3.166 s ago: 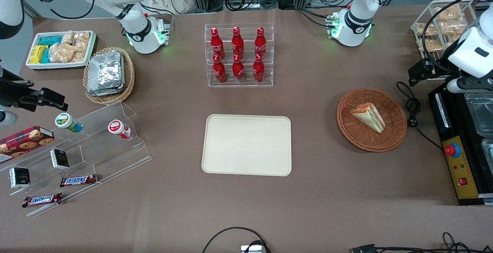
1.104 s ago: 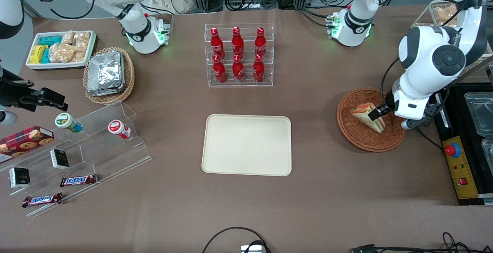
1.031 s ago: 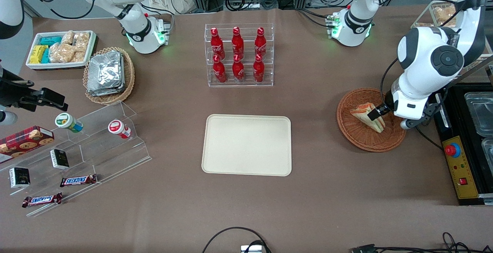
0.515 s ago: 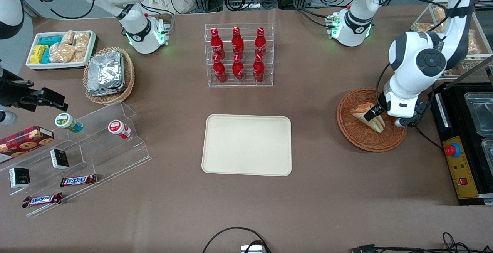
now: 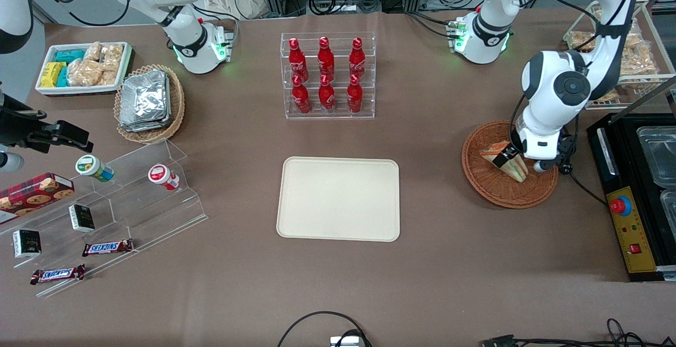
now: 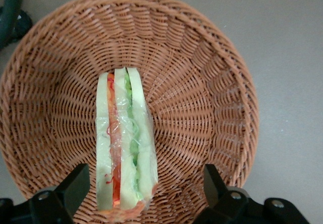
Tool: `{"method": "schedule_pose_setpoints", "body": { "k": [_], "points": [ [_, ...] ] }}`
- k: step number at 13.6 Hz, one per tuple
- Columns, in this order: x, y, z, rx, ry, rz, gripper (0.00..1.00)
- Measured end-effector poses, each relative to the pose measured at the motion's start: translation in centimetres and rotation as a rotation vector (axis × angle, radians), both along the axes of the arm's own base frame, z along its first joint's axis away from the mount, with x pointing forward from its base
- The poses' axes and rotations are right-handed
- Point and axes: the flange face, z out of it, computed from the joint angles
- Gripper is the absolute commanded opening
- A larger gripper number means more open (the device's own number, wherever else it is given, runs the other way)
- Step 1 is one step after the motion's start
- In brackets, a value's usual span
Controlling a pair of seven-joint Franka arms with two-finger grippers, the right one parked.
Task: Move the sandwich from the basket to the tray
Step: 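Lower the open left gripper around the sandwich and close it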
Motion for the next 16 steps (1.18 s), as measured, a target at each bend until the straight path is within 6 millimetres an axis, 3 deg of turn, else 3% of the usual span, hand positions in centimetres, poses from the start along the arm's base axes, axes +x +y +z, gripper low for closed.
{"method": "schedule_pose_setpoints", "body": {
  "k": [7,9,11,13,14,15,16],
  "points": [
    [-1.3,0.0,-3.7,-0.018,-0.006,0.011,0.98],
    [-1.4,0.1,-4.4,-0.021,-0.004,0.013,0.84],
    [-1.4,0.2,-4.5,-0.019,-0.005,0.010,0.57],
    [-1.4,0.2,-4.5,-0.012,-0.005,-0.001,0.41],
    [-1.4,0.1,-4.5,-0.009,-0.005,-0.007,0.45],
    [-1.5,0.1,-4.6,0.000,-0.005,-0.022,0.59],
    [-1.5,0.1,-4.6,0.011,-0.005,-0.043,0.60]
  ]
}}
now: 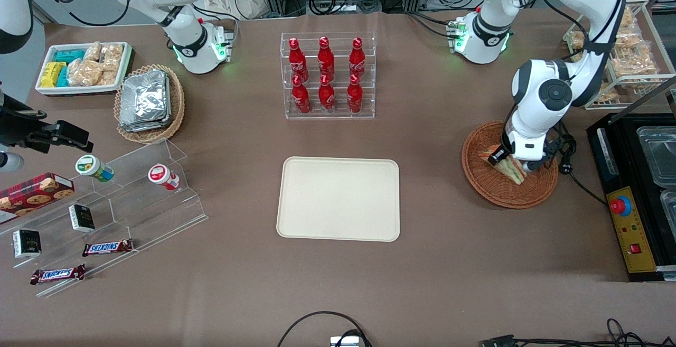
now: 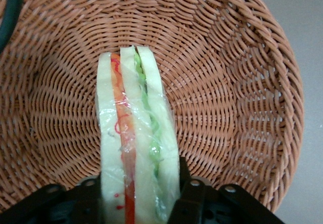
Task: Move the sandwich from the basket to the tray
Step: 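Lower the open left gripper around the sandwich and close it, then lift the sandwich out of the basket with the left gripper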
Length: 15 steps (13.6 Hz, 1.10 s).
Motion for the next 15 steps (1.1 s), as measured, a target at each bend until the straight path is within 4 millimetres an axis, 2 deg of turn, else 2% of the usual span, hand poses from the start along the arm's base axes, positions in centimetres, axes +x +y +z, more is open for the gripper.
{"method": "schedule_pose_setpoints", "body": {
  "k": [3,6,8,12,15],
  "points": [
    [0.0,-0.1,0.0,0.011,-0.001,-0.020,0.50],
    [0.0,-0.1,0.0,0.016,-0.003,-0.030,0.29],
    [0.0,-0.1,0.1,0.019,-0.004,-0.035,0.22],
    [-0.1,-0.1,1.0,0.037,0.008,-0.078,0.22],
    [0.0,0.0,4.3,0.070,0.024,-0.156,0.22]
  ]
}}
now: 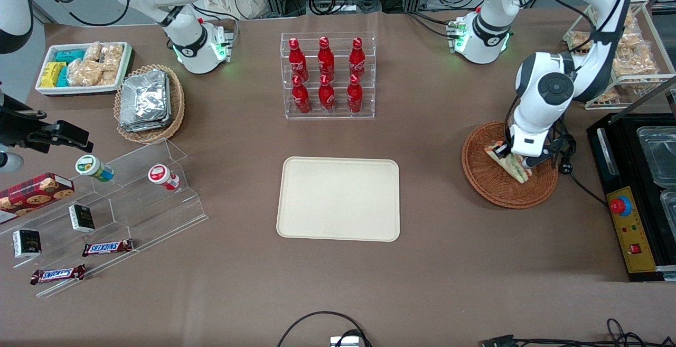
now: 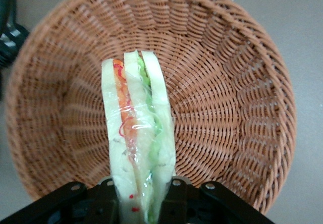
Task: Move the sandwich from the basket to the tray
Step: 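Lift the sandwich out of the basket with the left gripper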
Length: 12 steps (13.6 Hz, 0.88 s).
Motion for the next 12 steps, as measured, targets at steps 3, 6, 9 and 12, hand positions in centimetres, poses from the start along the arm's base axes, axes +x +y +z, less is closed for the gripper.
{"method": "schedule_pose_setpoints", "body": {
  "k": [3,6,9,12],
  "points": [
    [0.3,-0.8,4.1,0.036,0.022,-0.150,0.22],
    [1.1,-4.2,7.1,0.059,0.021,-0.291,0.23],
    [1.0,-9.3,8.7,0.049,-0.007,-0.391,0.23],
    [1.0,-14.3,10.8,-0.010,-0.046,-0.476,0.23]
  ]
}}
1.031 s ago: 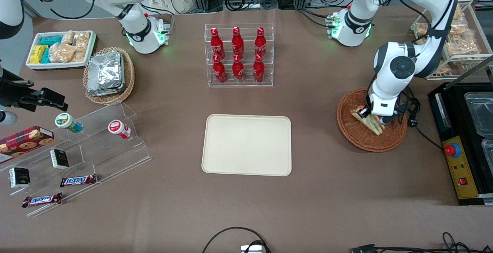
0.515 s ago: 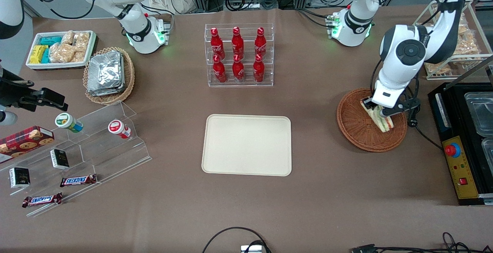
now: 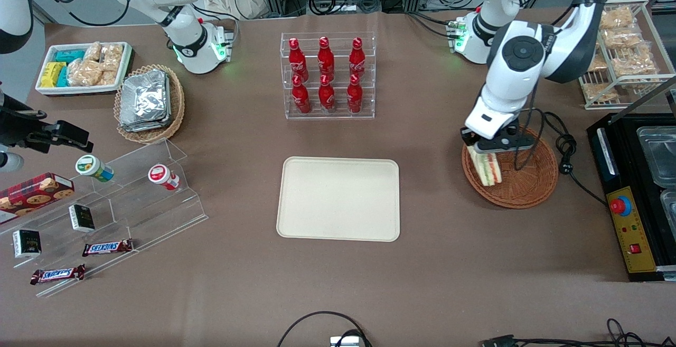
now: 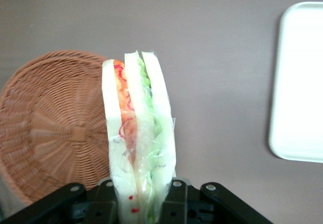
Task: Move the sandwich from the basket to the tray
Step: 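Lift the sandwich out of the basket with the left gripper, then carry the held sandwich over the cream tray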
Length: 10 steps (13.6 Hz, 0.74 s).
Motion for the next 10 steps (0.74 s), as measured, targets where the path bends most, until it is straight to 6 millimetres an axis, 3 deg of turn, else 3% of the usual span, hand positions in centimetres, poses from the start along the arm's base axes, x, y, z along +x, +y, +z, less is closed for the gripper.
{"method": "schedule_pose_setpoints", "body": {
  "k": [3,8,10],
  "points": [
    [-0.6,-4.5,0.8,-0.018,-0.010,-0.093,0.23],
    [-0.9,-10.9,-0.2,-0.067,0.022,-0.220,0.23],
    [-0.3,-12.5,-0.7,-0.080,0.032,-0.260,0.23]
  ]
}}
